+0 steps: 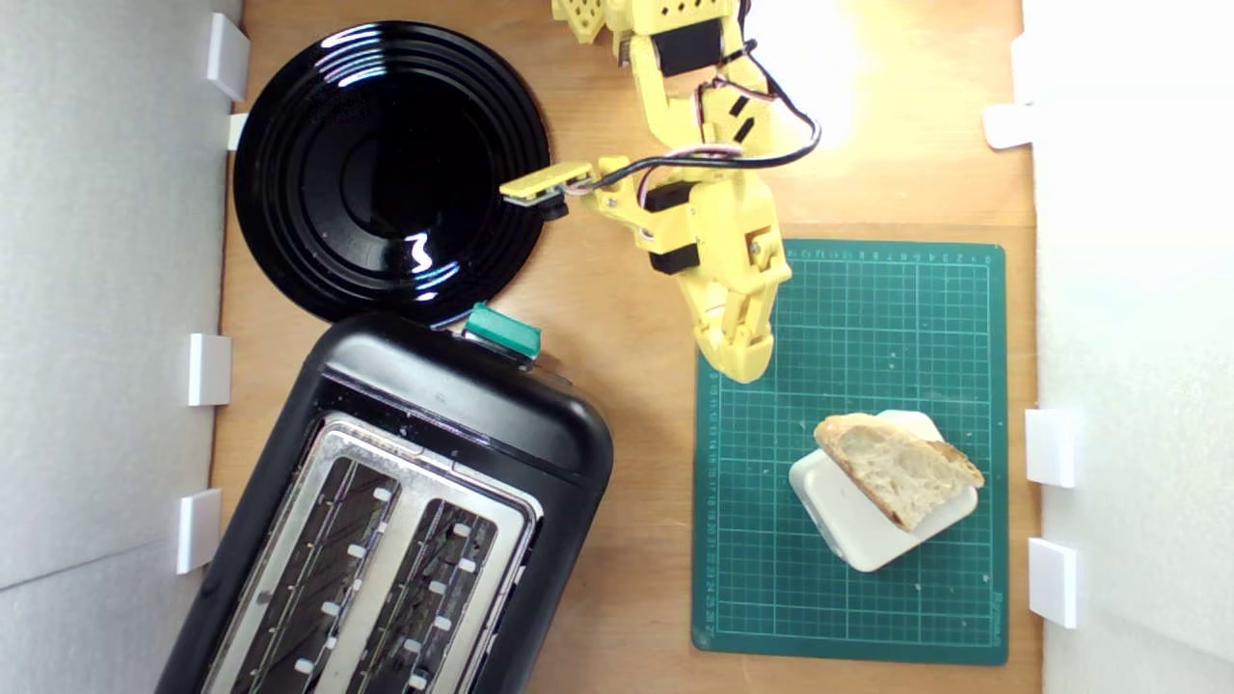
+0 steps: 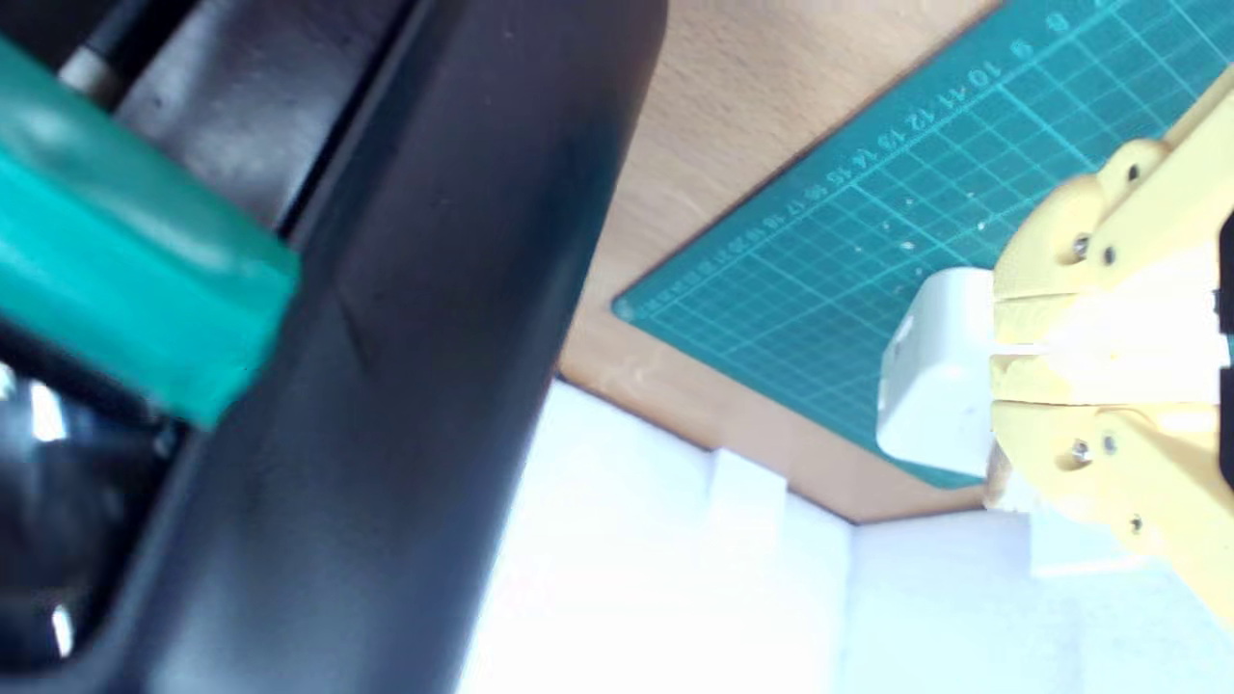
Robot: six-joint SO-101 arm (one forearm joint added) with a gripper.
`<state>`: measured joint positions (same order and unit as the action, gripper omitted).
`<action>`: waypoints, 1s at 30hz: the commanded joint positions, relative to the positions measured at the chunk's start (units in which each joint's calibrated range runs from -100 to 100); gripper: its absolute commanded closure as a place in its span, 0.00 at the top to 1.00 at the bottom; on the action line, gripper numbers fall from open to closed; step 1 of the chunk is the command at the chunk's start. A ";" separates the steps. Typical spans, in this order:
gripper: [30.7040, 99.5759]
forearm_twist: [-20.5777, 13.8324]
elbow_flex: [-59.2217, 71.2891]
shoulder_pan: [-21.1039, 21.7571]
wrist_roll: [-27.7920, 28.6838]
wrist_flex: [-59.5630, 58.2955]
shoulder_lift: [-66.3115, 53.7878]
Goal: Pick bread and place in toaster
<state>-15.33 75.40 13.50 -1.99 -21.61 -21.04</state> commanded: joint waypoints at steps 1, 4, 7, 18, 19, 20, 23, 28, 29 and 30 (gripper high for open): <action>0.19 -25.92 -2.10 -5.20 10.81 -5.78 2.41; 0.19 -32.54 -2.10 -8.67 12.12 -12.18 5.98; 0.19 -34.90 -2.10 -12.45 12.12 -20.37 10.48; 0.19 -43.51 -2.55 -19.63 8.61 -31.63 18.63; 0.19 -43.51 -2.55 -19.63 8.14 -31.63 19.38; 0.19 -43.51 -2.55 -19.54 7.72 -31.63 20.46; 0.19 -42.97 -2.91 -19.38 6.52 -32.40 23.87; 0.20 -42.52 -3.00 -19.38 1.60 -38.88 29.61; 0.20 -42.33 -3.00 -19.46 1.44 -39.48 30.11; 0.21 -41.61 -3.09 -19.46 1.34 -40.16 30.61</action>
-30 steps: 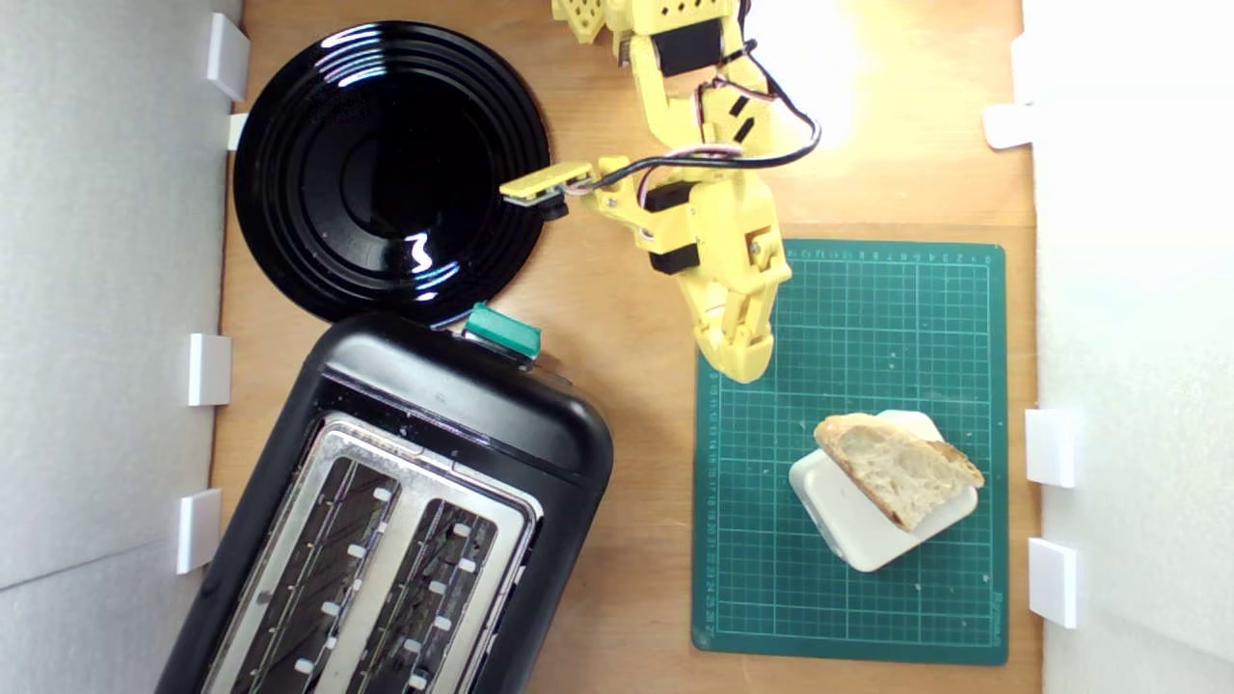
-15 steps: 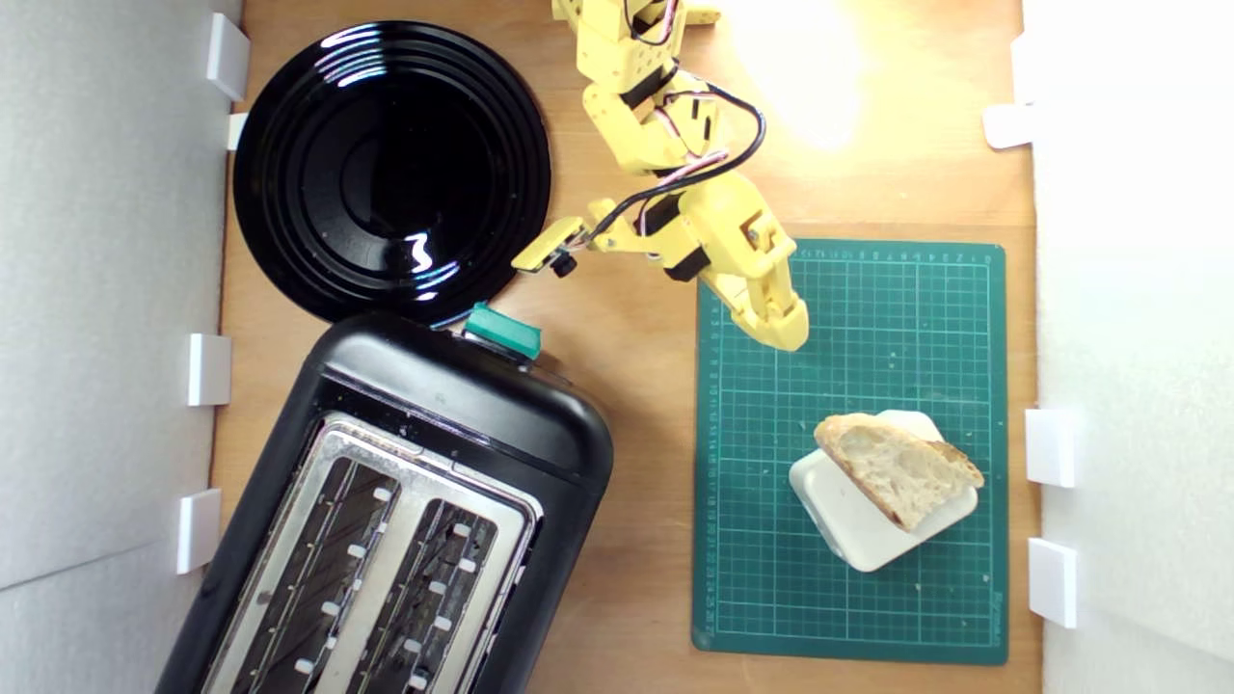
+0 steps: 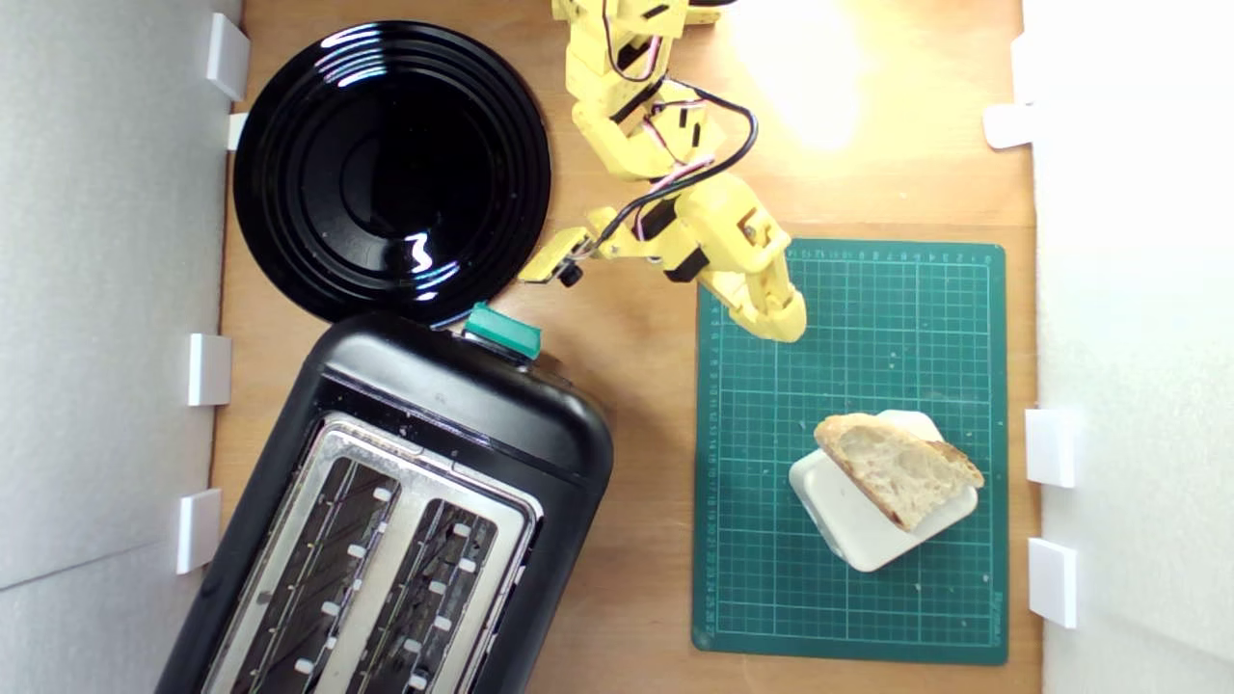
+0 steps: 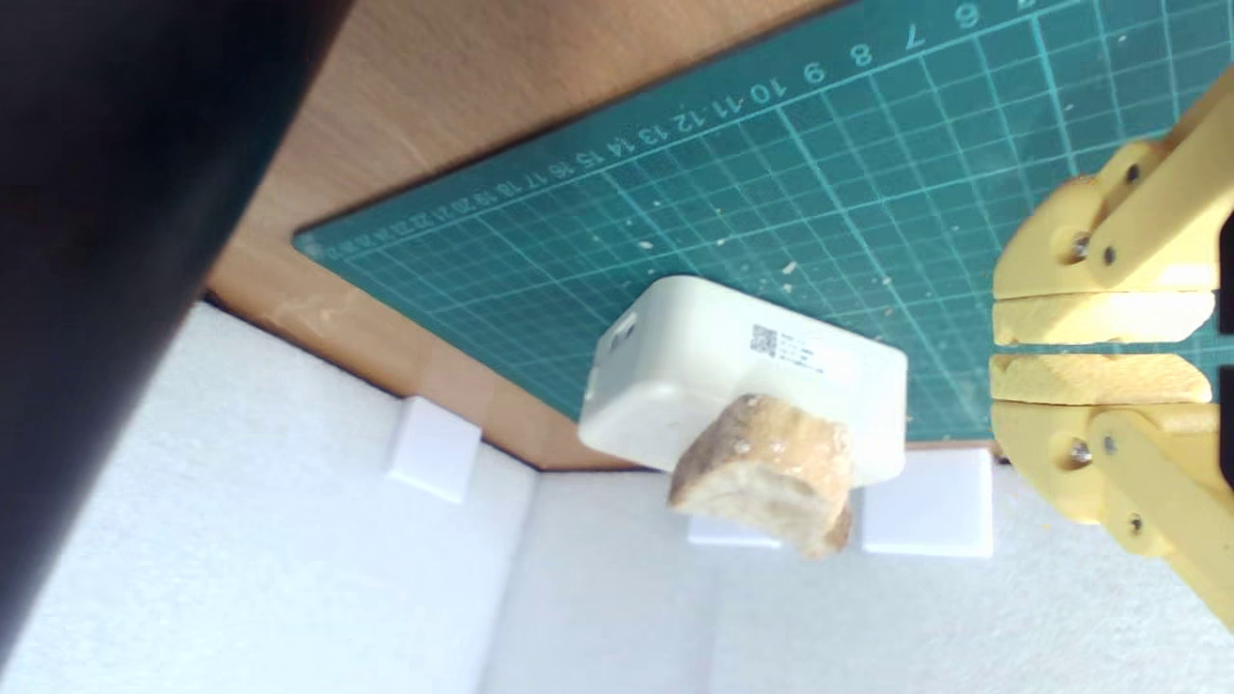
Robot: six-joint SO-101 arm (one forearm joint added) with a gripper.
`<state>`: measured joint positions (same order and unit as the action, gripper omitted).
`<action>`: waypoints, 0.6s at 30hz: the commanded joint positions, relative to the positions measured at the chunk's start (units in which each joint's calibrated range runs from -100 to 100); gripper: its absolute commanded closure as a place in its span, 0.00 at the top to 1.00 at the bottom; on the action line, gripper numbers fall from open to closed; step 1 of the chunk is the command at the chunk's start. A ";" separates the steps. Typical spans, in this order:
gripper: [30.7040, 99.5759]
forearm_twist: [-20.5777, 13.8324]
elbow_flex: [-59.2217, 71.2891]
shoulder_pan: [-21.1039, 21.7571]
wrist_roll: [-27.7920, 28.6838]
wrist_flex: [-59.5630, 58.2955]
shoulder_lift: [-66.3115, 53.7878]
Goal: Pick bread and place in toaster
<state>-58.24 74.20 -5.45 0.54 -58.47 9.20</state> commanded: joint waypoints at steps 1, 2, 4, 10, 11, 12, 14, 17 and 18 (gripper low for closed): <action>0.24 2.57 -1.89 -0.03 -1.46 -3.30 0.95; 0.29 3.66 -1.89 0.05 -1.51 -3.90 1.53; 0.44 4.84 -2.44 0.85 -1.67 -3.98 2.28; 0.60 5.75 -2.89 1.26 -4.44 -3.98 3.20; 0.62 7.11 -3.07 1.34 -4.60 -3.98 3.78; 0.64 8.29 -3.16 1.82 -4.60 -3.98 4.28; 0.66 10.82 -3.71 3.35 -4.65 -3.98 4.86; 0.66 14.18 -4.07 5.04 -4.65 -3.98 5.03; 0.66 14.72 -3.98 5.45 -4.65 -3.98 5.03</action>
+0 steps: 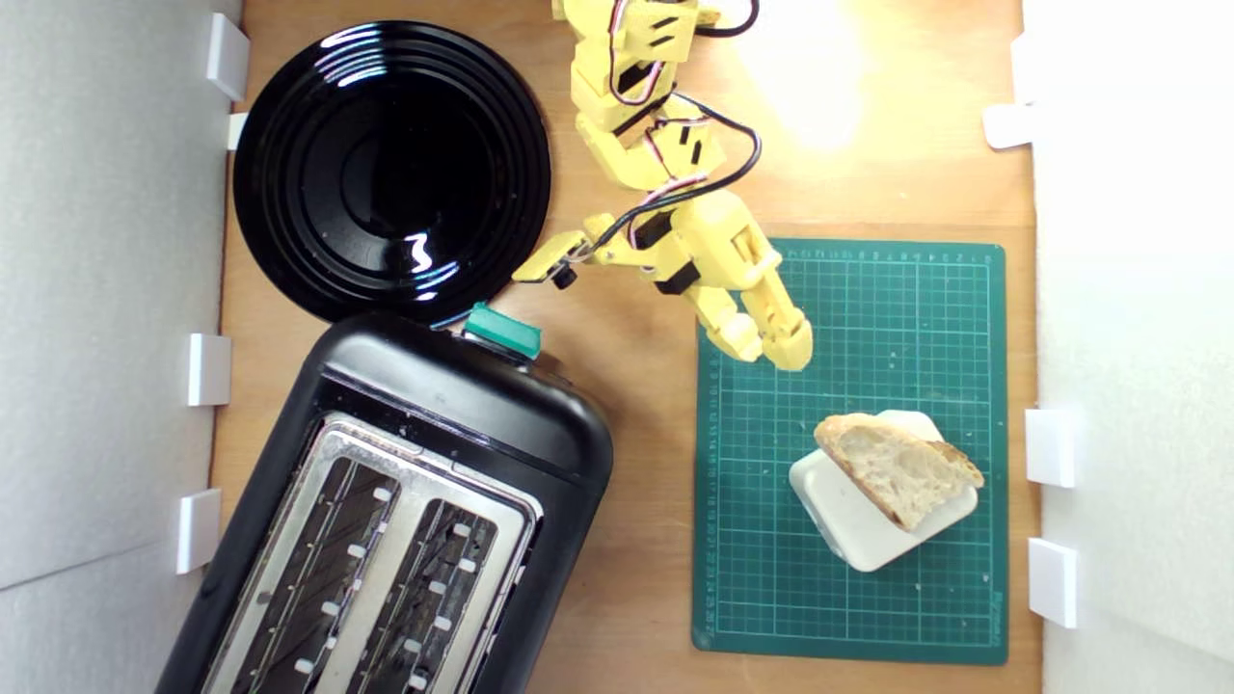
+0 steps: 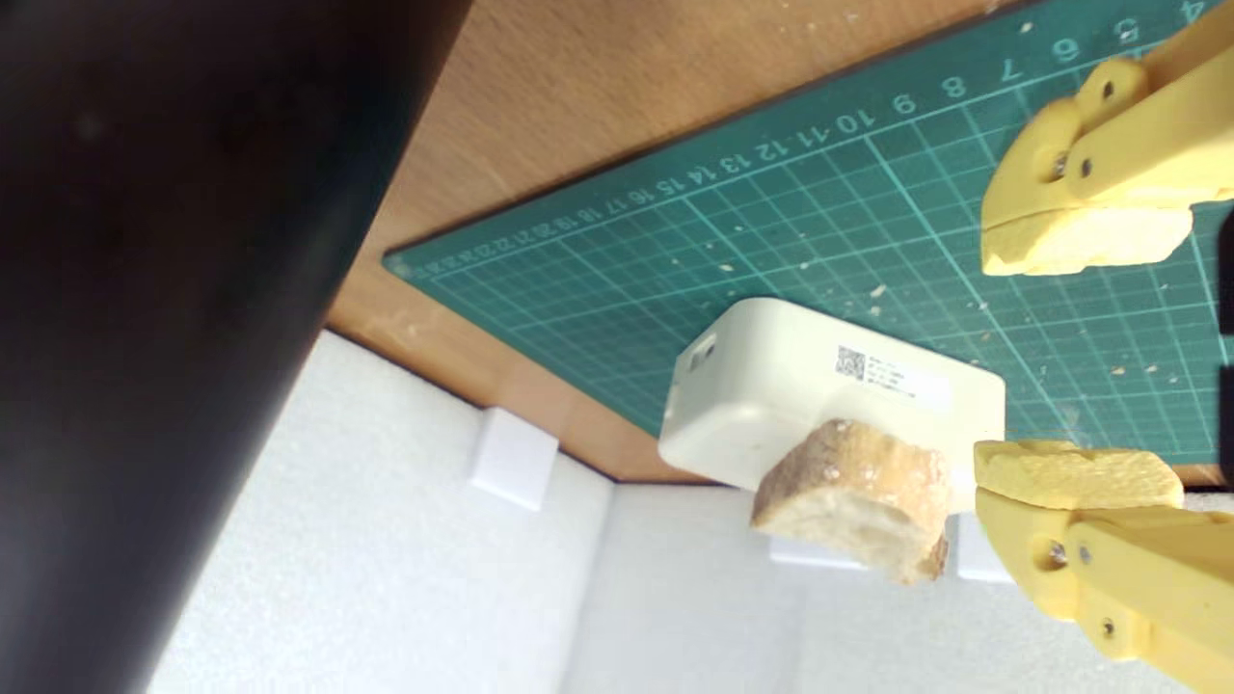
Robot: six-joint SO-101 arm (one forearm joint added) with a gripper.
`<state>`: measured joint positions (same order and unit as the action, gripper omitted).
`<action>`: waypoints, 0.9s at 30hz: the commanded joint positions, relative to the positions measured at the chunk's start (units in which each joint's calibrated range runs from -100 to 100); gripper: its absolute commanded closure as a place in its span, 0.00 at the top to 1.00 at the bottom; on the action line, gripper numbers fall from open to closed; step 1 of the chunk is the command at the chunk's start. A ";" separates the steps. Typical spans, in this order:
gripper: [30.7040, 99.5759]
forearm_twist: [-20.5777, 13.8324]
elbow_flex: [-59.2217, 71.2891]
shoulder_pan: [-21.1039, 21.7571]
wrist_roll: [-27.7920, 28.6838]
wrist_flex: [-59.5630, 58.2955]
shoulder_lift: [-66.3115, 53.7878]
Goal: Pick bread and place in toaster
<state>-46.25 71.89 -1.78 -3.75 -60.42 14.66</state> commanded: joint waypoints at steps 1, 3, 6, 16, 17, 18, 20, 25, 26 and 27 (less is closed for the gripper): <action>0.66 2.73 -1.67 1.95 -0.36 -2.03 -0.35; 0.66 3.00 -1.67 2.19 -0.09 -2.03 -0.27; 0.66 3.00 -1.67 2.75 0.01 -2.12 -0.27; 0.67 4.63 -1.67 5.17 0.06 -2.12 -0.60; 0.67 5.63 -1.67 5.65 0.06 -2.12 -0.76; 0.67 5.63 -1.67 5.65 0.12 -2.12 -0.85; 0.71 6.35 -1.67 5.65 0.12 -2.12 -0.68; 0.74 6.35 -1.49 5.57 -0.15 -2.12 -0.35; 0.74 6.35 -1.58 5.49 0.06 -2.12 -0.35; 0.73 6.45 -1.58 5.41 0.06 -2.12 -0.51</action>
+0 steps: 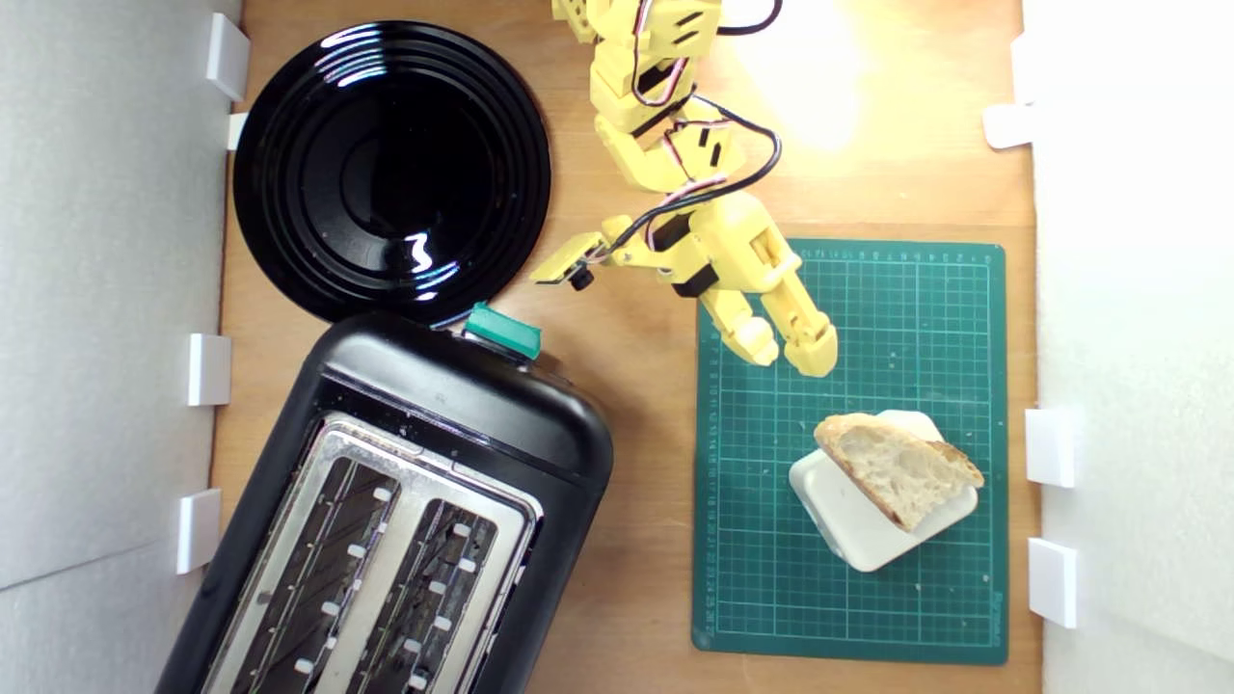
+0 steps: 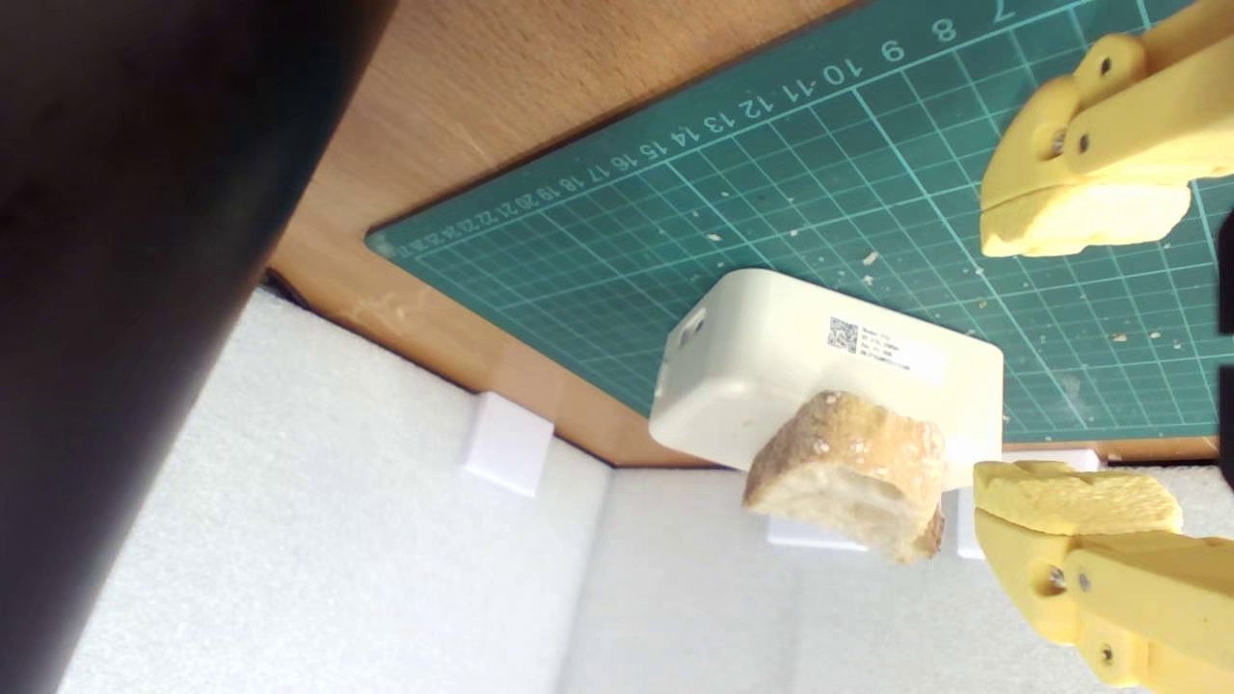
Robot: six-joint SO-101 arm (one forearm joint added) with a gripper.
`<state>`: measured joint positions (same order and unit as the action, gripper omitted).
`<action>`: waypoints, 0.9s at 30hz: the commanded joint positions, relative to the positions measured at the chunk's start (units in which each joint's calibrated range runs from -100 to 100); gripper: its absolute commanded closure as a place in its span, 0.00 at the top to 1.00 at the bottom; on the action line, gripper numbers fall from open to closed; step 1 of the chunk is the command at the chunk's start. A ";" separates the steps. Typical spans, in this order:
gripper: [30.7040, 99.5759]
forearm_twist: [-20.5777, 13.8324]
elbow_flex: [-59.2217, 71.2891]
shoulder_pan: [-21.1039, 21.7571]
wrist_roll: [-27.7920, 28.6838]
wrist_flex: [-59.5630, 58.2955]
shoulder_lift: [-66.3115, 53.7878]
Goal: Pick bread and place in toaster
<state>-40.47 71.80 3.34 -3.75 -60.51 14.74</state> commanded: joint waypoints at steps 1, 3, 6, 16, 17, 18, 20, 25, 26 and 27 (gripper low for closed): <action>0.73 0.67 -1.30 0.29 0.06 -2.03 -0.68; 0.73 0.67 -1.39 0.29 0.06 -2.03 -0.93; 0.73 0.76 -1.30 0.20 0.06 -2.03 -1.01; 0.72 8.10 -1.58 3.35 0.06 -8.77 3.98; 0.72 8.65 -1.67 3.51 0.01 -9.37 4.64; 0.72 9.10 -1.67 4.07 -0.09 -9.63 4.98; 0.72 12.28 -2.76 5.85 0.06 -9.63 5.06; 0.72 13.91 -2.57 6.89 0.06 -9.63 5.06; 0.72 13.18 -2.57 6.57 0.06 -9.63 5.06; 0.72 13.18 -2.57 6.73 0.06 -9.63 4.98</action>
<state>-27.32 70.87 9.47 -3.70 -68.22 20.62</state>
